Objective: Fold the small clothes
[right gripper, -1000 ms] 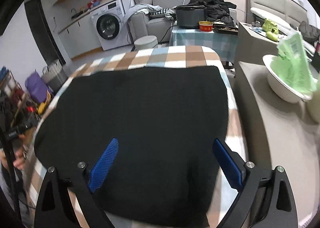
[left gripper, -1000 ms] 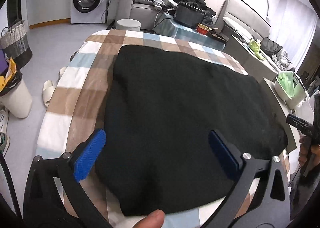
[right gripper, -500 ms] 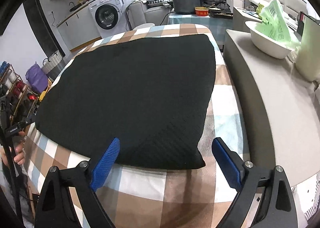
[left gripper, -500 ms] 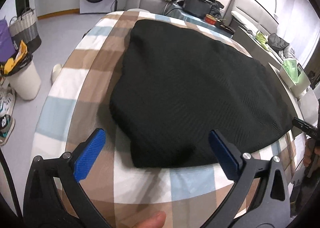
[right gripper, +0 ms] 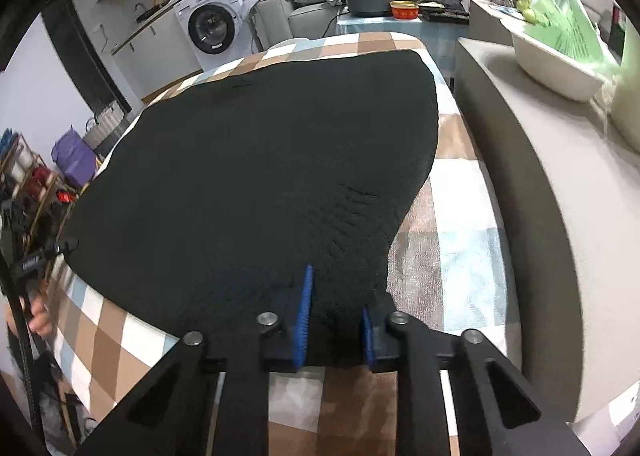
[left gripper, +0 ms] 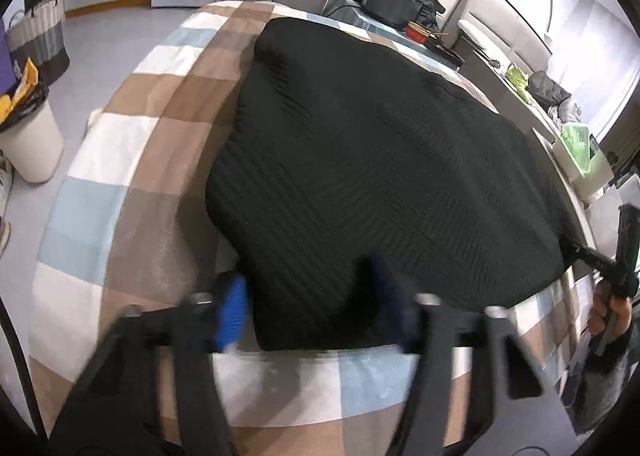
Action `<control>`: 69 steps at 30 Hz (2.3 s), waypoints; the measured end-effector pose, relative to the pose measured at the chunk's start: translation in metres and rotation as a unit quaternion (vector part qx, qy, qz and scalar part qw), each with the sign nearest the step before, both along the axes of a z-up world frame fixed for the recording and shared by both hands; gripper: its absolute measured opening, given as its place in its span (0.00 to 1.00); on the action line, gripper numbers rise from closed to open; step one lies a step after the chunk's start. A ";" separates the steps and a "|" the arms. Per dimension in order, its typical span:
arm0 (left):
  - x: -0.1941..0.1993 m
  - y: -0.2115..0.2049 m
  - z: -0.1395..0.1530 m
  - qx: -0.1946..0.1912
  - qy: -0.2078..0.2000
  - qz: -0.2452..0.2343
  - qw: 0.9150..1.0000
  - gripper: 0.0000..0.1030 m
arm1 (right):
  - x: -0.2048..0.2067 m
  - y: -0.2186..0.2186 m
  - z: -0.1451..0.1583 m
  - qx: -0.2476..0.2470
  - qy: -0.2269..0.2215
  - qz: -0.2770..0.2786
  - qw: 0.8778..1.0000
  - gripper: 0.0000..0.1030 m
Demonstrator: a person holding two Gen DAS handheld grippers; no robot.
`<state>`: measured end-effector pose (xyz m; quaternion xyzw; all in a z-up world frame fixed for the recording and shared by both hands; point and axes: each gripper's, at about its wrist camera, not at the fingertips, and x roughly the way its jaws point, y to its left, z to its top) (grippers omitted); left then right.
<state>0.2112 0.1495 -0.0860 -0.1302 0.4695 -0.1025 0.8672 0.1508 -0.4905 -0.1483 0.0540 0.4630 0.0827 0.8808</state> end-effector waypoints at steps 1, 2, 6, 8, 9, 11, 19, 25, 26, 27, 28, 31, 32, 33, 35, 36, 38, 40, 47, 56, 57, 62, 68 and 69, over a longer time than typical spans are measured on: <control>-0.001 -0.001 0.000 -0.002 -0.006 0.002 1.000 0.30 | 0.000 0.000 0.000 -0.002 0.001 -0.001 1.000 0.16; 0.000 -0.002 -0.001 0.003 -0.009 0.003 1.000 0.23 | 0.000 0.000 0.000 -0.004 0.002 -0.001 1.000 0.16; -0.012 -0.011 0.002 0.031 -0.029 -0.002 0.999 0.15 | 0.001 -0.003 -0.002 0.002 0.003 -0.003 1.000 0.16; -0.021 -0.013 0.003 0.037 -0.031 -0.009 0.999 0.14 | 0.000 -0.002 -0.002 0.004 0.005 -0.002 1.000 0.16; -0.026 -0.012 0.004 0.035 -0.031 -0.010 0.999 0.14 | -0.001 -0.001 -0.001 0.002 0.006 0.002 1.000 0.16; -0.038 -0.008 0.004 0.029 -0.028 -0.009 0.999 0.14 | -0.001 -0.001 -0.001 0.004 0.009 0.008 1.000 0.16; -0.087 0.007 0.007 0.024 -0.021 -0.005 0.999 0.14 | -0.034 0.010 0.000 -0.006 0.025 0.045 0.999 0.16; -0.102 0.015 0.005 0.007 -0.019 0.004 1.000 0.17 | -0.048 -0.006 -0.007 0.069 0.011 0.011 0.997 0.24; -0.102 0.017 0.004 0.000 -0.015 0.011 1.000 0.18 | -0.048 -0.008 -0.009 0.080 0.008 0.004 0.997 0.24; -0.101 0.018 0.004 -0.006 -0.011 0.016 1.000 0.18 | -0.048 -0.009 -0.009 0.084 0.004 0.001 0.996 0.23; -0.099 0.020 0.003 -0.011 -0.009 0.022 1.000 0.18 | -0.048 -0.009 -0.008 0.085 -0.006 0.001 0.996 0.20; -0.097 0.022 0.003 -0.011 -0.011 0.029 0.999 0.18 | -0.047 -0.009 -0.003 0.096 -0.011 0.015 0.995 0.12; -0.097 0.022 0.003 -0.007 -0.012 0.029 0.999 0.18 | -0.049 -0.012 -0.001 0.095 -0.010 0.018 0.995 0.11; -0.098 0.022 0.002 -0.004 -0.012 0.030 0.999 0.18 | -0.050 -0.012 -0.001 0.089 -0.005 0.021 0.996 0.11; -0.098 0.022 0.001 -0.001 -0.010 0.030 0.999 0.19 | -0.048 -0.015 -0.006 0.070 0.017 0.023 0.997 0.11; -0.098 0.022 0.000 0.001 -0.010 0.031 0.999 0.20 | -0.047 -0.016 -0.007 0.066 0.021 0.023 0.997 0.11; -0.099 0.023 0.000 0.001 -0.008 0.034 0.999 0.22 | -0.052 -0.016 -0.008 0.061 0.026 0.024 0.998 0.14; -0.100 0.026 0.001 -0.001 -0.007 0.037 0.999 0.22 | -0.057 -0.020 -0.006 0.064 0.028 0.023 0.997 0.18; -0.096 0.029 0.003 -0.006 -0.007 0.053 0.999 0.25 | -0.054 -0.035 -0.009 0.122 0.007 -0.003 0.993 0.25; -0.079 0.036 -0.006 -0.034 -0.006 0.087 0.996 0.28 | -0.046 -0.022 -0.018 0.139 -0.008 -0.018 0.990 0.25; -0.078 0.035 -0.007 -0.032 -0.008 0.088 0.996 0.28 | -0.047 -0.019 -0.018 0.133 -0.010 -0.017 0.991 0.25; -0.076 0.029 -0.007 -0.013 -0.019 0.080 0.996 0.27 | -0.047 -0.004 -0.014 0.078 -0.014 -0.013 0.997 0.24; -0.076 0.024 -0.001 0.007 -0.030 0.069 0.997 0.11 | -0.046 0.005 -0.011 0.043 -0.020 -0.013 0.999 0.21; -0.076 0.025 -0.001 0.009 -0.030 0.068 0.997 0.11 | -0.046 0.006 -0.011 0.040 -0.020 -0.014 0.999 0.20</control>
